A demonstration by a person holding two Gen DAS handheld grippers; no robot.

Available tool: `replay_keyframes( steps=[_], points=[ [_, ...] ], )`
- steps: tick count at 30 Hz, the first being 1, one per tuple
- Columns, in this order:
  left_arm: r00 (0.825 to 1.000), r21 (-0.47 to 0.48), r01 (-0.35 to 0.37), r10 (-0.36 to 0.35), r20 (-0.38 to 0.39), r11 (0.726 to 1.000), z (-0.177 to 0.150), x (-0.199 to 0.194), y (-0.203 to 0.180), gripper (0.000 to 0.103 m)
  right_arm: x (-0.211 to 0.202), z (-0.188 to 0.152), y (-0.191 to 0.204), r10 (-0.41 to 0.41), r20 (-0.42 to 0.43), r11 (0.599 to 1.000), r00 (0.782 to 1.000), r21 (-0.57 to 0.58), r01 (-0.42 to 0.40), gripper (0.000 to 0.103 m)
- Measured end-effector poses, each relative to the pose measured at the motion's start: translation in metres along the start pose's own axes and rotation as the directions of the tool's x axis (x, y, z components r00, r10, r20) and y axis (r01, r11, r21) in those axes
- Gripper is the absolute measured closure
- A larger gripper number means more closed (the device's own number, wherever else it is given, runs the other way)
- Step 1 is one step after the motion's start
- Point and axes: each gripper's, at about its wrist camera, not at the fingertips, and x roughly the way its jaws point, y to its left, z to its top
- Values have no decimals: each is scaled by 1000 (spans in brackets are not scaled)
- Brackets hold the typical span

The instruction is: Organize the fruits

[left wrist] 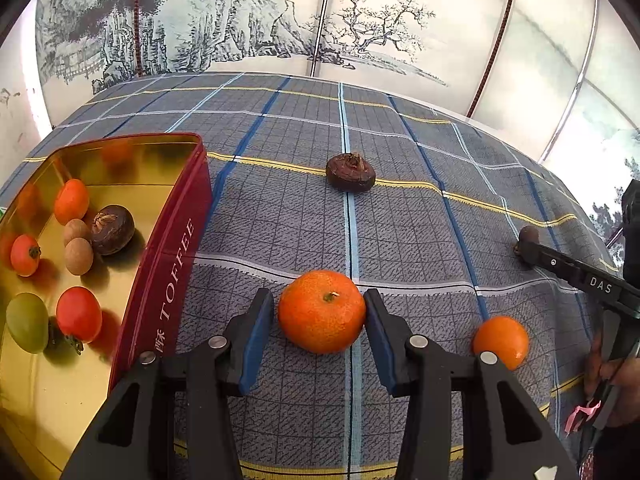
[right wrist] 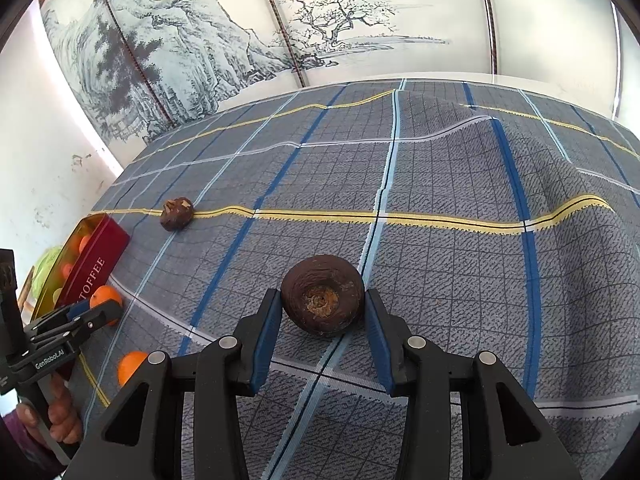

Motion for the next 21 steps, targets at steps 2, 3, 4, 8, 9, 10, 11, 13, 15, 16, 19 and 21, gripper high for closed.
replay_keyframes(
  steps=[2,3,4,8,9,10,11,13,15,16,19,21],
  points=[
    [1000,0,0,0,0,1000,0,0,1,61,0,0,0,0,0,1000,1000,0,0,60],
    [1000,0,0,0,0,1000,0,0,1,61,0,0,0,-1,0,1000,1000,-1,1,60],
    [1000,0,-1,1,1,1000,0,0,1,61,0,0,0,0,0,1000,1000,0,0,60],
    [1000,6,-2,2,9,1000,1,-1,-2,61,0,0,0,-1,0,1000,1000,-1,1,60],
    [1000,8,-3,3,10,1000,1,-1,-2,61,0,0,0,-1,0,1000,1000,-1,1,60],
    [1000,12,-4,4,13,1000,1,-2,-3,63,0,0,0,-1,0,1000,1000,-1,1,60],
    [1000,14,-6,6,18,1000,1,-3,-3,63,0,0,0,-1,0,1000,1000,-1,1,60],
    [999,23,-13,12,45,1000,1,-8,-5,63,0,0,0,-1,0,1000,1000,-1,1,60],
    [998,30,-26,24,65,999,1,-13,-7,63,0,0,-1,-2,0,1000,1000,-1,2,60],
    [997,32,-26,24,69,999,1,-16,-8,63,0,0,0,-2,-1,1000,1000,-1,2,60],
    [997,21,-15,13,79,1000,6,-29,-6,65,0,0,-1,-3,-1,1000,1000,-2,3,60],
    [996,16,-8,6,94,1000,9,-40,-1,65,0,0,-1,-3,-1,1000,1000,-2,3,60]
  ],
)
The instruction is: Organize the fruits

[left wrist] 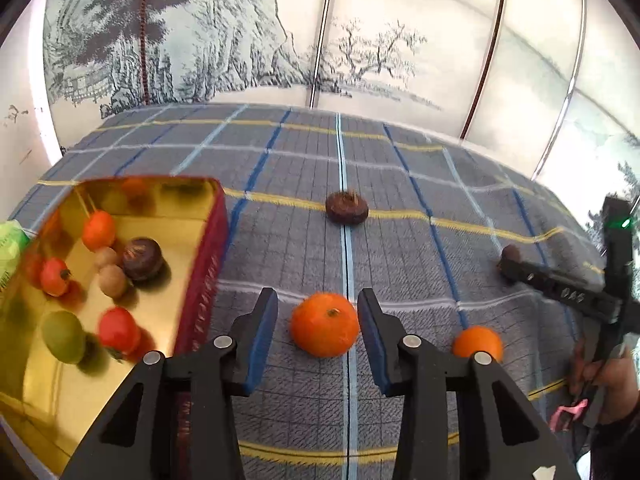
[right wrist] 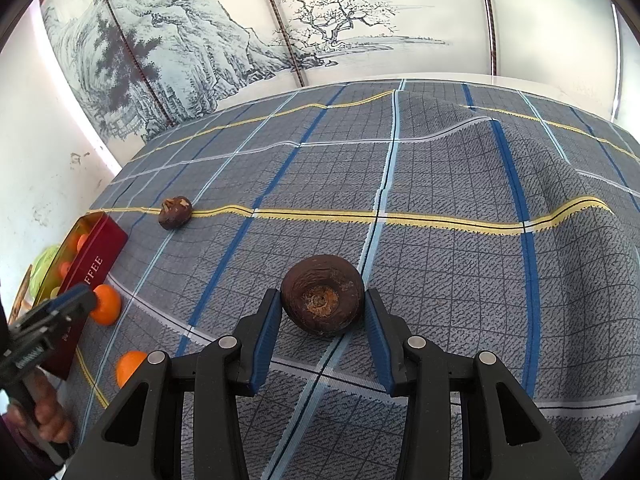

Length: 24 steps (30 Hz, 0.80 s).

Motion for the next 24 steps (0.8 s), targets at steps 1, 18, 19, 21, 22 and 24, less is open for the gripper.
replay_keyframes(
  steps=[1,18,19,21,22,24],
  points=[
    [1000,-4,-3,3,13,1000,4,-8,3,65,0,0,0,0,0,1000,1000,0,0,60],
    [987,-92,-159,161,15,983,-4,-56,94,67,0,0,1,-3,-1,1000,1000,-2,3,60],
    [985,-91,-169,170,6,981,-5,-55,96,67,0,0,1,-3,-1,1000,1000,-2,3,60],
    [983,-87,-183,183,-8,979,-10,-54,100,67,0,0,1,-3,-1,1000,1000,-2,3,60],
    [983,-85,-186,185,-17,979,-12,-52,101,67,0,0,1,-4,-1,1000,1000,-2,4,60],
    [982,-84,-188,186,-27,979,-16,-51,104,67,0,0,1,-4,-1,1000,1000,-2,4,60]
  ],
)
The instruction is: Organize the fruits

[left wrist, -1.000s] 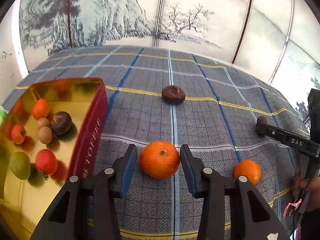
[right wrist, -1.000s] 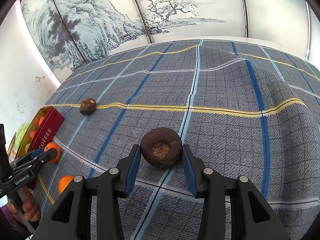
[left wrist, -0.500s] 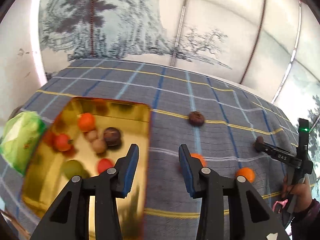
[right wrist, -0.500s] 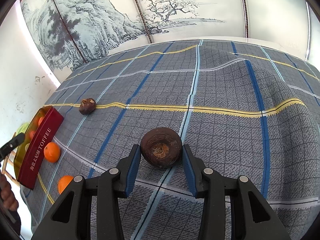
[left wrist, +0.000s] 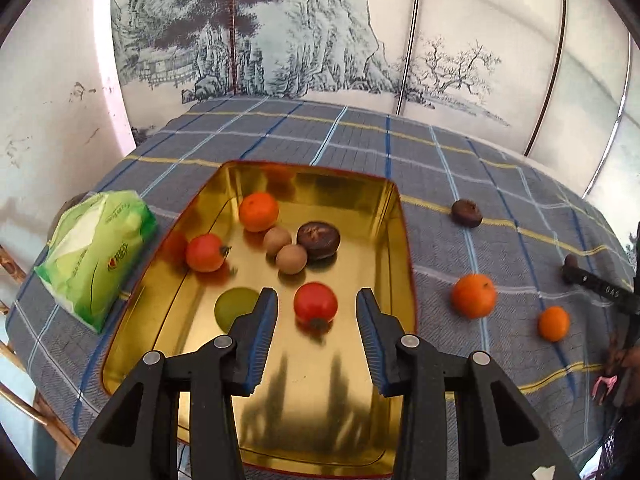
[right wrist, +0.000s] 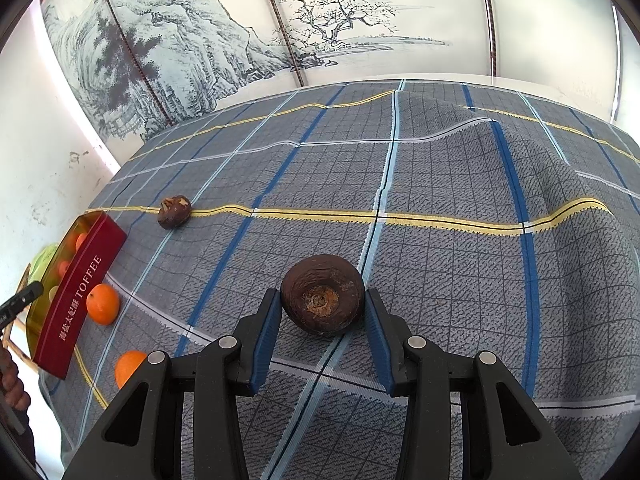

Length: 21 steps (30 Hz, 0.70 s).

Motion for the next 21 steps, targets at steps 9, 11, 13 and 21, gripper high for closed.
replay_keyframes(
  steps=[9,11,13,21],
  points=[
    [1000,-1,-15,15,-16,1000,-5,4,8,67,0,0,0,-1,0,1000,1000,-1,1,60],
    [1000,-2,-20,20,-19,1000,-5,5,9,67,0,0,1,-1,0,1000,1000,-1,1,60],
    [999,-2,-22,22,-24,1000,-6,6,10,67,0,0,1,-1,0,1000,1000,-1,1,60],
    [999,-17,-28,27,-29,999,-8,7,17,65,0,0,0,-3,-1,1000,1000,-2,3,60]
  ],
)
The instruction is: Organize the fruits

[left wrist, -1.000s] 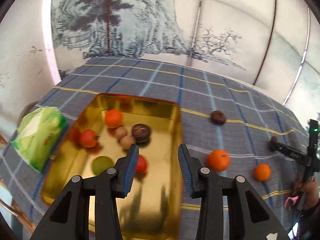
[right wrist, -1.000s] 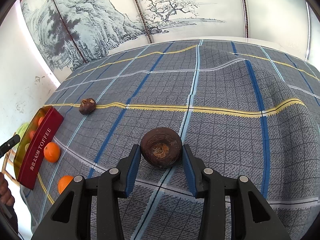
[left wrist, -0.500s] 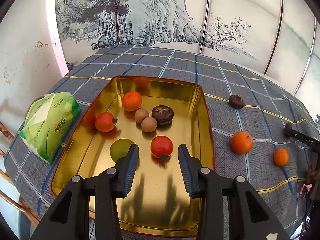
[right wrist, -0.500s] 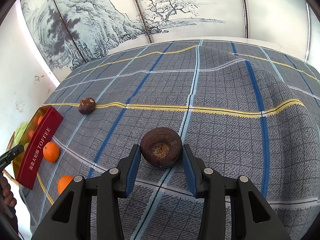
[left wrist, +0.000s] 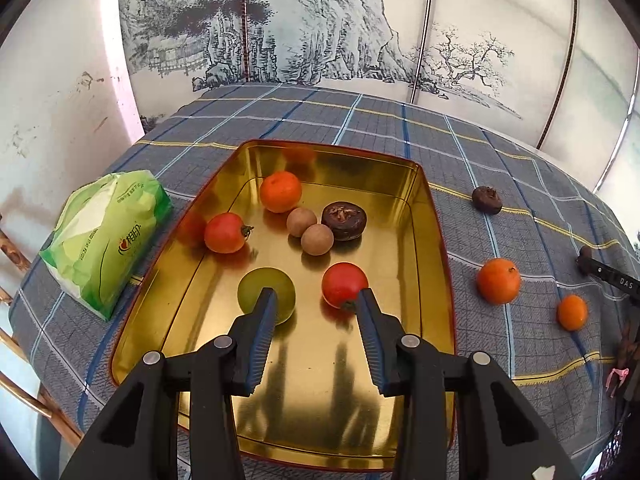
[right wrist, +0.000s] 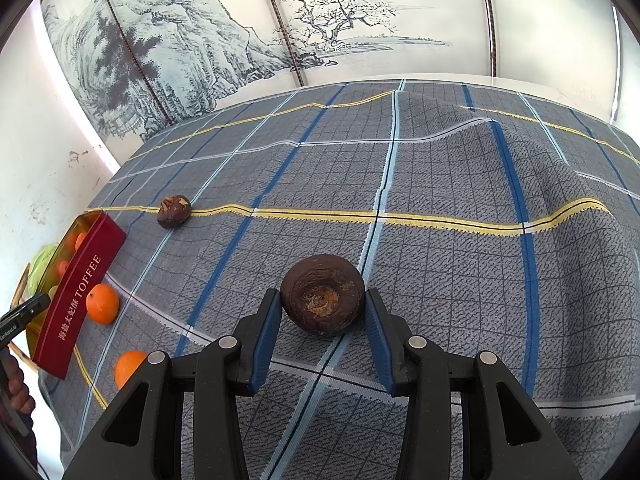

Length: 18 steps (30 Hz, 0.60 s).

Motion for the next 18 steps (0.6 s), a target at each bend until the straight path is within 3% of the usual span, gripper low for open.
replay_keyframes(
  steps=[4,7,18],
  points=[
    [1000,-8,3,-3,6,1000,0,-1,3,64,0,0,1,-1,0,1000,1000,0,1,60],
    [1000,-21,10,-10,13,1000,-1,-3,7,57,0,0,1,0,0,1000,1000,0,0,59],
    [999,12,22,-23,41,1000,-3,-10,3,53,0,0,1,-2,0,1000,1000,0,2,59]
  ],
)
